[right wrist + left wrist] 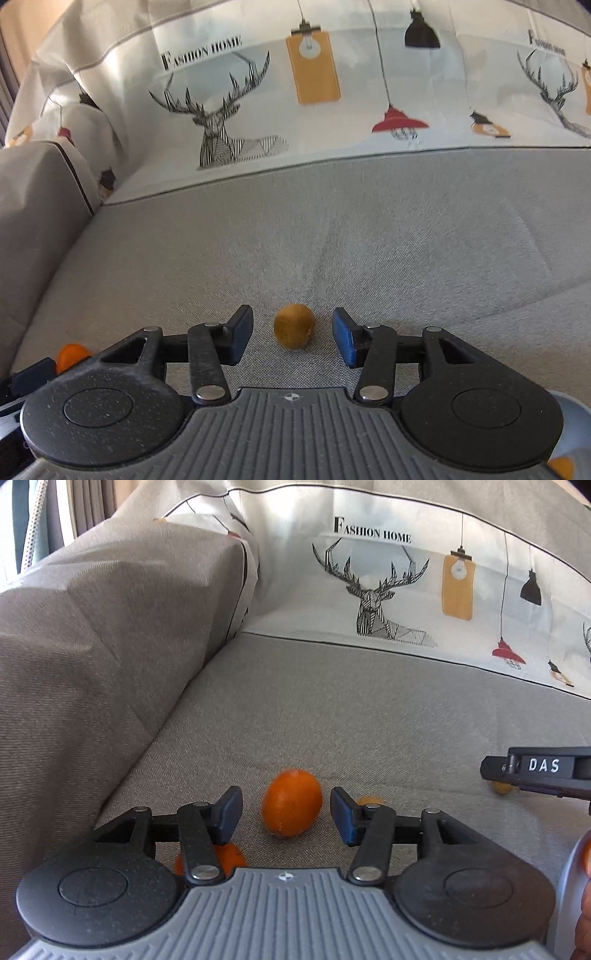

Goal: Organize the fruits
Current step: 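Grasp an orange with left tool while right tool grasps a longan, then carry the orange and longan over the blue plate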

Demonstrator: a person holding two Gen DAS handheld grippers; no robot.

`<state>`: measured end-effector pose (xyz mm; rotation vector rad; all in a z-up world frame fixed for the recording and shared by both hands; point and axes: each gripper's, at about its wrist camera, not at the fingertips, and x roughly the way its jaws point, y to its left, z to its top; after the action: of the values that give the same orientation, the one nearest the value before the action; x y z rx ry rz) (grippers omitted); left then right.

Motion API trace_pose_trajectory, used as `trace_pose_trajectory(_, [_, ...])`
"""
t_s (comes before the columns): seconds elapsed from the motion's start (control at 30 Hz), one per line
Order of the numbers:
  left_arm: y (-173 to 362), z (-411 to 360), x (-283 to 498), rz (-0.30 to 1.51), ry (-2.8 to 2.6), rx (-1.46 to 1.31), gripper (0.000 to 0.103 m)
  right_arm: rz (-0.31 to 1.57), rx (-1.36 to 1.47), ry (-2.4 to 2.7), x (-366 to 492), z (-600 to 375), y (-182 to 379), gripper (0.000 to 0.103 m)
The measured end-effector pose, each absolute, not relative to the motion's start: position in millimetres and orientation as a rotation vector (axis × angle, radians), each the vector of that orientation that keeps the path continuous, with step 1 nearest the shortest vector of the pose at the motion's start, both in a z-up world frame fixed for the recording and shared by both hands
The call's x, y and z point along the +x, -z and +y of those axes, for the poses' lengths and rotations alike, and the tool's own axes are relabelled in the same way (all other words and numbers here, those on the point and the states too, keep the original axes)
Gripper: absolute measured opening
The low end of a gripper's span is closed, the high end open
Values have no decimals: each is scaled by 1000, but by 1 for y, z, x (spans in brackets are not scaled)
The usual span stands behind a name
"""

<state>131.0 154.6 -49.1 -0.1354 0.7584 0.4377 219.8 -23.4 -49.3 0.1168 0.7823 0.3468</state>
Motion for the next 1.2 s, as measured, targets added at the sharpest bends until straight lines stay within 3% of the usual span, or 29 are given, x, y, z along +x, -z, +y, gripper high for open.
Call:
trace_pose_trajectory(0.03, [50,156,132,764,-438,-138,54,793,111,-351,221,-22,51,49])
trace_pose_trajectory(0.1, [52,158,133,772,-435,-144,42,801,99,-358,224,-19,55,36])
trace_pose_trajectory(0.13, [53,159,132,778,-433,-144,39,800,90,-359,224,-18,55,27])
trace_pose_trajectory(0.17, [53,159,133,780,-434,-140,39,795,83,-363,223,-17,55,27])
trace_pose_trajectory(0.57, [22,143,99,649,-370,-158,38,635,114,-447,179,-38,7,26])
trace_pose_trajectory(0.87, [-13,112,53,537,-228,-220,38,518,126,-463,99,-100,-38,26])
trace_pose_trajectory(1.2, [-39,93,-2,483,-107,-318,38,537,175,-361,29,-185,-7,26])
